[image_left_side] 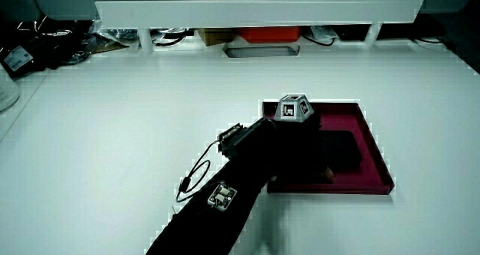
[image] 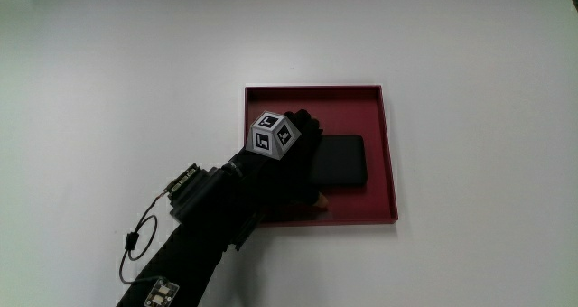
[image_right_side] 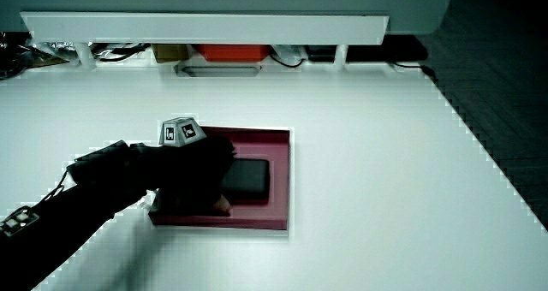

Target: Pick battery from plate

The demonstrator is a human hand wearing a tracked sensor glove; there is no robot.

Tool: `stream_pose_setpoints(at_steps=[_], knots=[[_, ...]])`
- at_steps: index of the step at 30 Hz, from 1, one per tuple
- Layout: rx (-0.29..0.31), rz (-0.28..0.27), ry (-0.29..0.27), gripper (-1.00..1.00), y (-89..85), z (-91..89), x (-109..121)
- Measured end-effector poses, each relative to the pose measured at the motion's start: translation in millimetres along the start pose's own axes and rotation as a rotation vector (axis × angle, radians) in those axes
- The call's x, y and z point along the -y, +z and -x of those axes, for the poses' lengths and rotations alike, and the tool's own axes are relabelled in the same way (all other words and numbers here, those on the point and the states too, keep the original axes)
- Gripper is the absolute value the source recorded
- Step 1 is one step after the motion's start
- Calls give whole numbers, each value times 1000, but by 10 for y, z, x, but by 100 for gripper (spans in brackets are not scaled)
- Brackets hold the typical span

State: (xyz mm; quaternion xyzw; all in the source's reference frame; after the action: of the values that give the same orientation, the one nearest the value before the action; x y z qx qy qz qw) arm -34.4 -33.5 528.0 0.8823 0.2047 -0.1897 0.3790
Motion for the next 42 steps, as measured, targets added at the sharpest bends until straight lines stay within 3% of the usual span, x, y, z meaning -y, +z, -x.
stream_pose_setpoints(at_steps=[14,22,35,42], knots=[[-39,22,16,0,-28,-40,-43],[-67,-59,-36,38,3,-83,0],[-79,-108,-102,100,38,-121,102],[-72,-168,-178,100,289,-69,340]])
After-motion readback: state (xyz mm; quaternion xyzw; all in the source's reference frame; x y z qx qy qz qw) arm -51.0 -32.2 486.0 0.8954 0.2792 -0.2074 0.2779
